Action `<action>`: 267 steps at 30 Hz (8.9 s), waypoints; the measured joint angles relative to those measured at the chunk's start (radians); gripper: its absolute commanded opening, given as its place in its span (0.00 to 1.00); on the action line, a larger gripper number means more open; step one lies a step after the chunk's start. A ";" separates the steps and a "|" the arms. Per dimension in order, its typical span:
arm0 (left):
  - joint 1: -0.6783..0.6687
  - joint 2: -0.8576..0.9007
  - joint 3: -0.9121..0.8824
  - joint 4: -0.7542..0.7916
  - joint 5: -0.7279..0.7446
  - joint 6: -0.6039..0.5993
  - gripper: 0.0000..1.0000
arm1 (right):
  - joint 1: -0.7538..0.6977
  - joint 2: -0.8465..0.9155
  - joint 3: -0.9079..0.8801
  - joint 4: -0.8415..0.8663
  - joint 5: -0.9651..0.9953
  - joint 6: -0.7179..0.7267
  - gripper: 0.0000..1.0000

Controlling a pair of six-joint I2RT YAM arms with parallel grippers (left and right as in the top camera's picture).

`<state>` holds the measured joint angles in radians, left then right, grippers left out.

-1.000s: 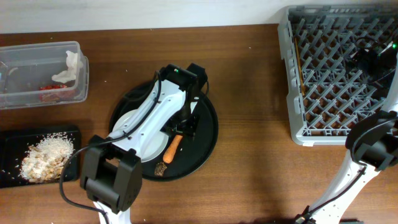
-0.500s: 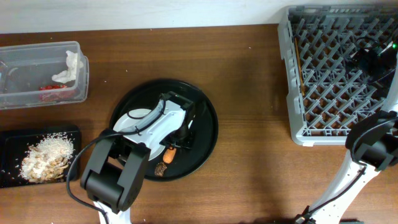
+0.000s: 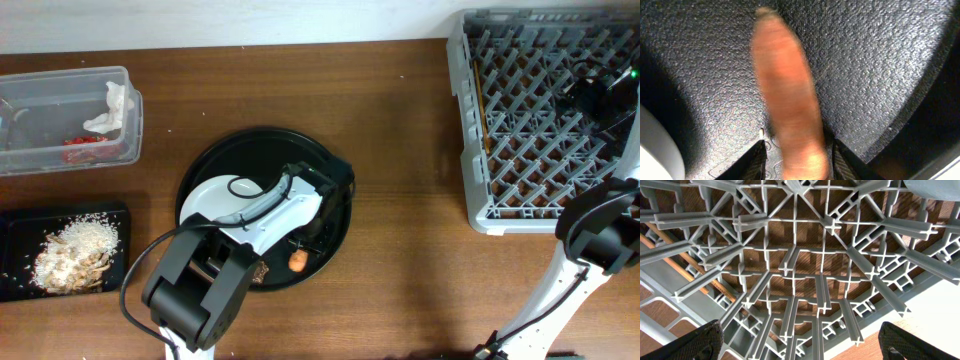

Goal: Sort waste into correct bins and load items into the dishwasher rack
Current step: 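Reach the left gripper to the carrot and grasp it, then carry the carrot left and drop it onto the black tray, then reach the left gripper to the brown shell piece and grasp it, then carry the shell piece left and drop it onto the black tray, then reach the right gripper to the white plate and grasp its rim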

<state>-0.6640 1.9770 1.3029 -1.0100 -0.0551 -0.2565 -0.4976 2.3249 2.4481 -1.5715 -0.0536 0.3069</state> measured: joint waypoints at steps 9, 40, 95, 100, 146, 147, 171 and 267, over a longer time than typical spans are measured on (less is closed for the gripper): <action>0.000 0.002 0.063 -0.089 -0.001 -0.005 0.22 | 0.000 0.000 0.000 0.000 0.000 0.000 0.98; 1.297 0.154 0.439 -0.194 -0.031 -0.422 0.31 | 0.000 0.000 0.000 0.000 0.000 0.000 0.98; 0.354 -0.509 0.245 -0.573 0.053 -0.210 0.58 | 0.000 0.000 0.000 0.000 0.000 0.000 0.99; 0.354 -0.509 0.201 -0.537 0.037 -0.206 0.66 | 0.000 0.000 0.000 0.000 0.000 0.000 0.99; 0.176 -0.372 -0.482 0.186 0.036 -0.347 0.65 | 0.000 0.000 0.000 0.000 0.000 0.000 0.98; 0.176 -0.372 -0.482 0.187 0.036 -0.347 0.60 | 0.000 0.000 0.000 0.000 0.000 0.000 0.98; 0.175 -0.368 -0.291 -0.004 0.058 -0.361 0.18 | 0.000 0.000 0.000 -0.001 0.000 0.000 0.98; 1.306 -0.599 0.018 0.050 0.019 -0.377 0.99 | 1.331 0.260 0.000 0.204 -0.085 0.334 0.64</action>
<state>0.6418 1.3785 1.3205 -0.9604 -0.0357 -0.6334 0.8337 2.5851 2.4481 -1.3670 -0.1390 0.6411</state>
